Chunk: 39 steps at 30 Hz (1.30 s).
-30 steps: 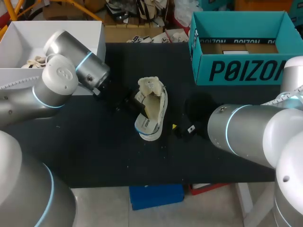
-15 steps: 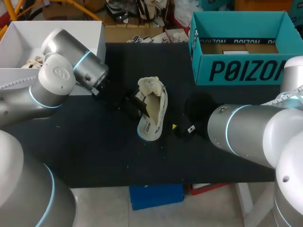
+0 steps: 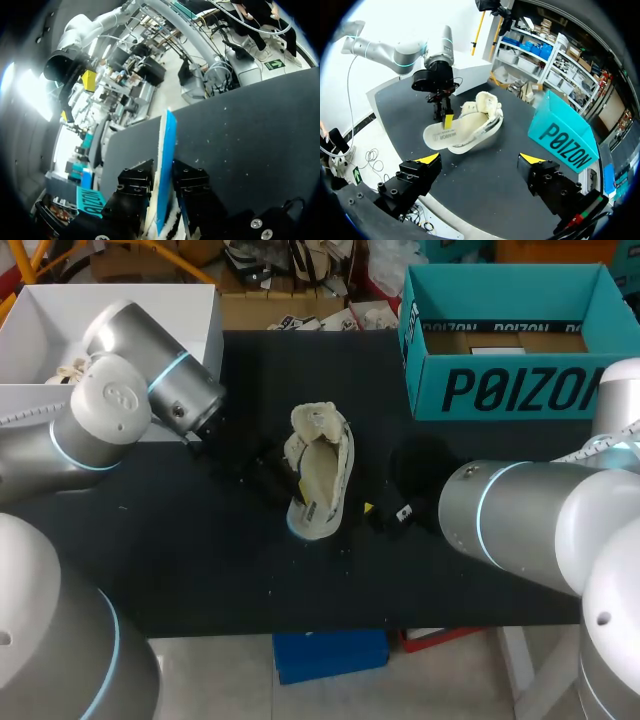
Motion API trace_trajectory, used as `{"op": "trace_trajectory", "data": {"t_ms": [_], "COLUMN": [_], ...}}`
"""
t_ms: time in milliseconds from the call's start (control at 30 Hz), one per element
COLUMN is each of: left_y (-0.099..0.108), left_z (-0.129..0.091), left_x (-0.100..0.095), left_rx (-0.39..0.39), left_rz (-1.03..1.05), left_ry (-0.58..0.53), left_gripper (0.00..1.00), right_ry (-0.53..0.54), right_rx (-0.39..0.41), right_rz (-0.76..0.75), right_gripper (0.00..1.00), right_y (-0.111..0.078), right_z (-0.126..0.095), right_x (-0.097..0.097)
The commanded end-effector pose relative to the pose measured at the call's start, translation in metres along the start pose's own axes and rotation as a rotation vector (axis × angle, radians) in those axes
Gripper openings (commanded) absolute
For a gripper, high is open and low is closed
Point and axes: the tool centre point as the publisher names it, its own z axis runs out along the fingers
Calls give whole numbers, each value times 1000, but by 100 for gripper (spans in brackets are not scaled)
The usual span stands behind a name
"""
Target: Take the shoe out of the shoebox, open the shoe tongue, remove and reinsert the insole, then place the shoe into the shoebox
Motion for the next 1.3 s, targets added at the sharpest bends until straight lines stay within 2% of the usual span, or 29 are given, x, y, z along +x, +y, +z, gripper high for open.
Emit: {"op": "trace_trajectory", "data": {"t_ms": [33, 67, 100, 700, 1300], "left_y": [1, 1, 1, 2, 17], "left_z": [1, 2, 2, -11, -4], "left_x": [-2, -2, -3, -11, -18], "left_rx": [4, 7, 8, -36, -56], "left_rz": [2, 4, 6, 26, 25], "left_ry": [9, 12, 12, -88, -133], "left_gripper": [18, 12, 0, 0, 0], "right_ry": [-4, -4, -4, -4, -4], "right_rx": [-15, -15, -15, -15, -15], "right_rz": [1, 1, 1, 1, 1], "right_gripper": [100, 100, 100, 100, 100], "right_y": [-6, -6, -6, -6, -6], "right_z": [-6, -6, -6, -6, -6], "right_x": [3, 3, 3, 3, 3]}}
